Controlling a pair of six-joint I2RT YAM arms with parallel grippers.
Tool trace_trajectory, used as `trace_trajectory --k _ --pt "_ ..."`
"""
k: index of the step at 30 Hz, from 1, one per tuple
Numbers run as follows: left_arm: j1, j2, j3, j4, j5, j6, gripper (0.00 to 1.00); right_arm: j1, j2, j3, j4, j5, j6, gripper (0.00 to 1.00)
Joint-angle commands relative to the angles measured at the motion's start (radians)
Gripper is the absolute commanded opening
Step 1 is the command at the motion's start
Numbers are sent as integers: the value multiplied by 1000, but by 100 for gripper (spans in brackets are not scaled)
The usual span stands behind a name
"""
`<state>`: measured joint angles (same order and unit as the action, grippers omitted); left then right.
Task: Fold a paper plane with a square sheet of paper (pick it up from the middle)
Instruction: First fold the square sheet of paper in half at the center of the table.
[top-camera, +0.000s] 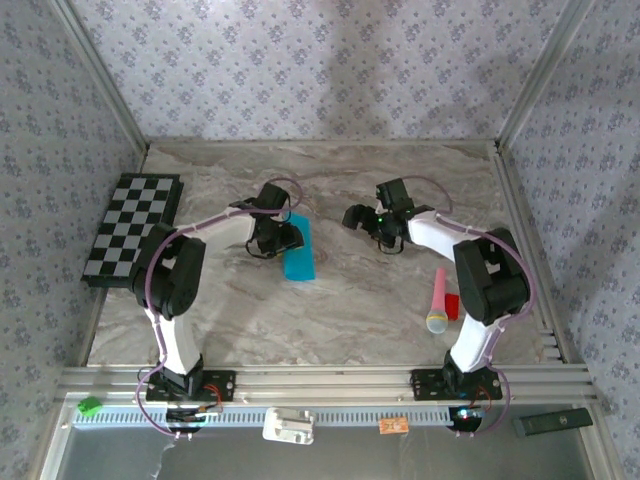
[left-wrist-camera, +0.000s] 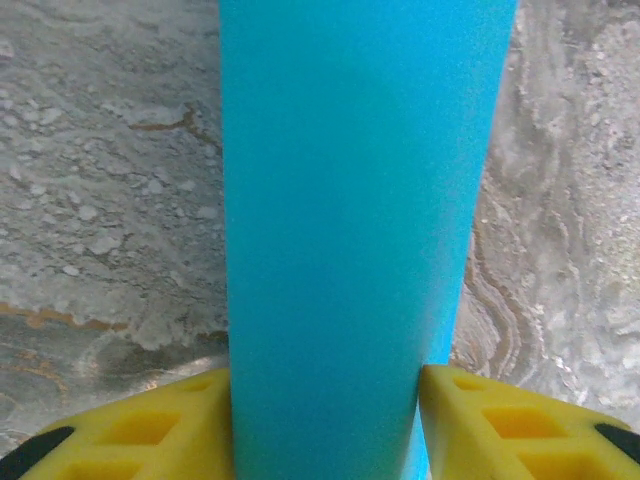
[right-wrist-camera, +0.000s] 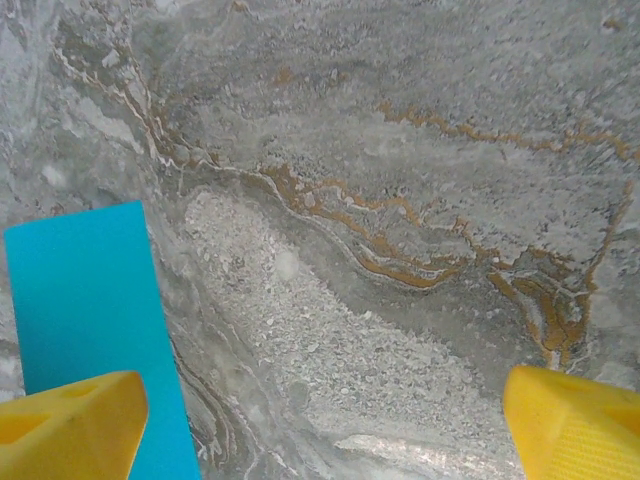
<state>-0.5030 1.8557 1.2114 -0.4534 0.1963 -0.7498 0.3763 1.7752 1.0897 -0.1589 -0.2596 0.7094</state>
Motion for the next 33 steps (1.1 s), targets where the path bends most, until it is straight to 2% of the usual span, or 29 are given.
trace_trajectory --k 1,18,33 --pt "0 13 -5 -37 -43 -8 49 13 18 19 -15 -3 -10 94" --pt "-11 65 10 -115 -147 -35 35 57 56 52 -34 11 -17 93" --pt "-37 133 3 -169 -172 -98 42 68 90 49 -16 -21 -14 93"
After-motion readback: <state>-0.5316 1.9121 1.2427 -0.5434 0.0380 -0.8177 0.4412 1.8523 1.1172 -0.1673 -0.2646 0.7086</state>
